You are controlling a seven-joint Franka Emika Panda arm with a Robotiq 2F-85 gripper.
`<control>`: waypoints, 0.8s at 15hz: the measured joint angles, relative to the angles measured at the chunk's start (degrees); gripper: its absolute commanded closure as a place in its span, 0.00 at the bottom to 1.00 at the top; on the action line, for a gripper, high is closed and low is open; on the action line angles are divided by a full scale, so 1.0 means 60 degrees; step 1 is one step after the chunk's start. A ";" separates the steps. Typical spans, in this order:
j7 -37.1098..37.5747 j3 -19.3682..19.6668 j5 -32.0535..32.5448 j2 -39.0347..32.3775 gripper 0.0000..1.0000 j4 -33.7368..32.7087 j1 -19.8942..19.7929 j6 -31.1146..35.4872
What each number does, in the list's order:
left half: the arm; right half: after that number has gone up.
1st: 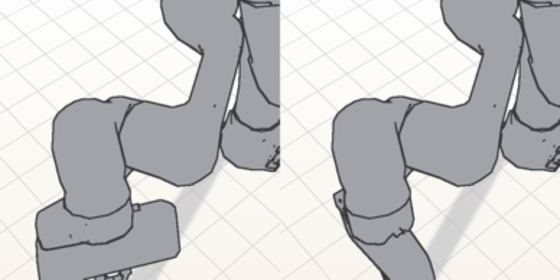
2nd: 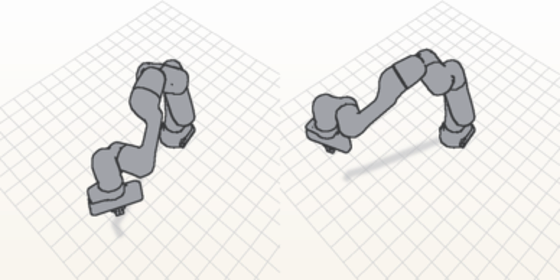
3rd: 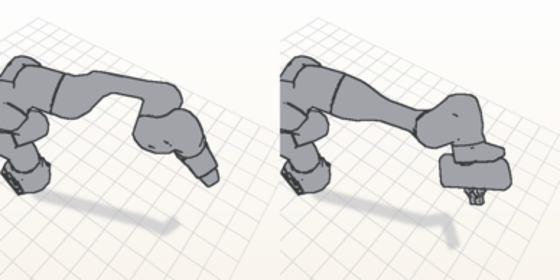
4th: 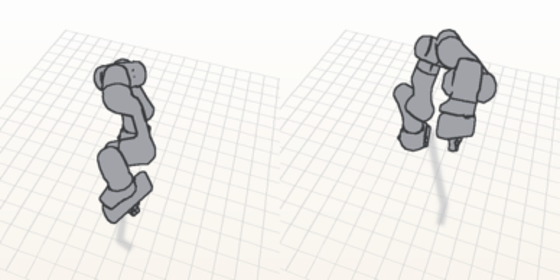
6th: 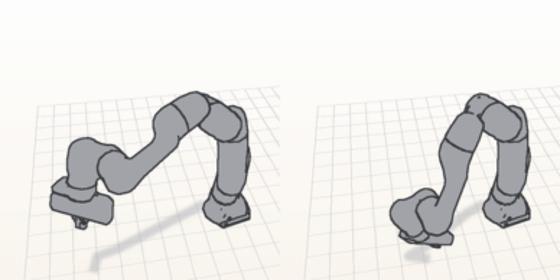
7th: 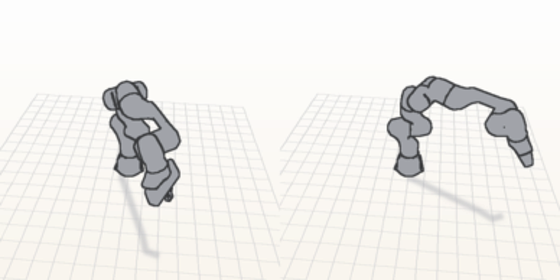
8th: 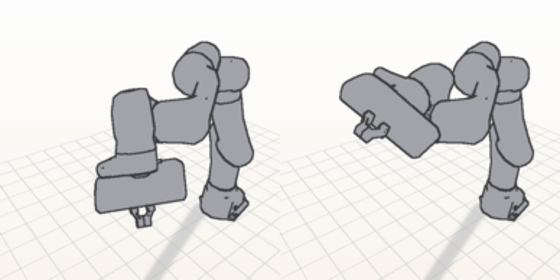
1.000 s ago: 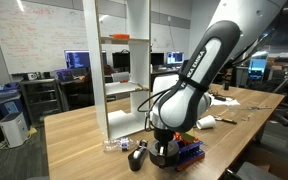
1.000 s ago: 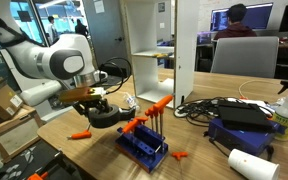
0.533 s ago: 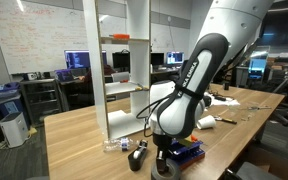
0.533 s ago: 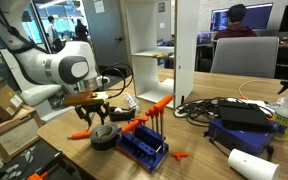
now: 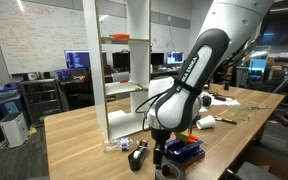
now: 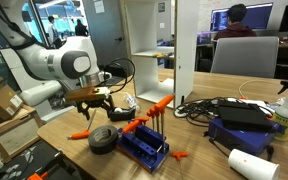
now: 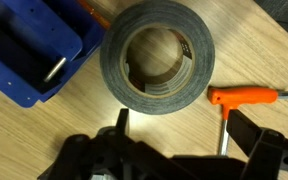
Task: Remove the grey masking tape from the second shelf and put it on the table
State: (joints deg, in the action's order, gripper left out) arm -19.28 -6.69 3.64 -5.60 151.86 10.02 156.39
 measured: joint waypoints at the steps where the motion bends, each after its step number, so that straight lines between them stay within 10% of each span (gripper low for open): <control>1: 0.0004 0.0000 0.0018 0.0189 0.00 -0.0003 -0.0042 -0.0240; 12: 0.0068 0.0356 0.0599 0.5611 0.00 0.0002 -0.0463 -0.5841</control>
State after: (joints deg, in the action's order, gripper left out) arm -18.87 -4.56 7.24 28.07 151.88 7.25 121.34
